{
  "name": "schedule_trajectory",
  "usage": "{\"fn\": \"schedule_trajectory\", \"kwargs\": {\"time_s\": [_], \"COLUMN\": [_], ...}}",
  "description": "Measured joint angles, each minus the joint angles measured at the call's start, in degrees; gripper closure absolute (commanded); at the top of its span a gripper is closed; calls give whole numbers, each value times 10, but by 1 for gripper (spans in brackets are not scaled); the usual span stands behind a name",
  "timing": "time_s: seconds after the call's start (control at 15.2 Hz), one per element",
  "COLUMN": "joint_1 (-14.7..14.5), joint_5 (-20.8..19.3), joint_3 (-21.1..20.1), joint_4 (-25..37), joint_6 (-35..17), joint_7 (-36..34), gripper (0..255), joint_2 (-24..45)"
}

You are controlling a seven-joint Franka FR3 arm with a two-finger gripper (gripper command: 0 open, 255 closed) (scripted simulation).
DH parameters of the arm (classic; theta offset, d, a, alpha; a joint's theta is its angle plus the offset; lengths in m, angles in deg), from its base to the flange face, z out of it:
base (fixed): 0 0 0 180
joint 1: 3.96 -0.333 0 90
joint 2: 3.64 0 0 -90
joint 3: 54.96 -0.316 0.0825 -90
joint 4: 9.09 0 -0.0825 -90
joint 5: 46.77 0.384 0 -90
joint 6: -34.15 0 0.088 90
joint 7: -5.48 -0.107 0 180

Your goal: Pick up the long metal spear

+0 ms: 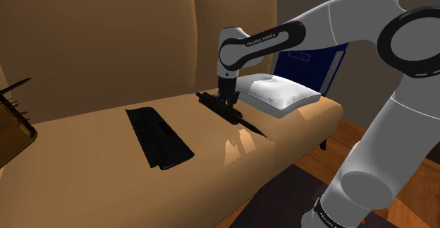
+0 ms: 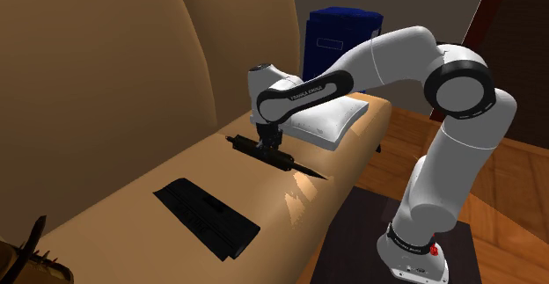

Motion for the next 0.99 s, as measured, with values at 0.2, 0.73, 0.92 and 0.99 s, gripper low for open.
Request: {"fn": "schedule_trajectory", "kwargs": {"time_s": [0.2,0.73,0.92,0.99], "joint_1": [0,0,0,1], "joint_5": [0,1,1,2], "joint_3": [0,0,1,1], "joint_4": [1,41,58,62], "joint_6": [3,60,83,90], "joint_7": [0,0,0,1], "gripper": [255,255,255,255], "joint_2": [-2,-19,-24,-28]}}
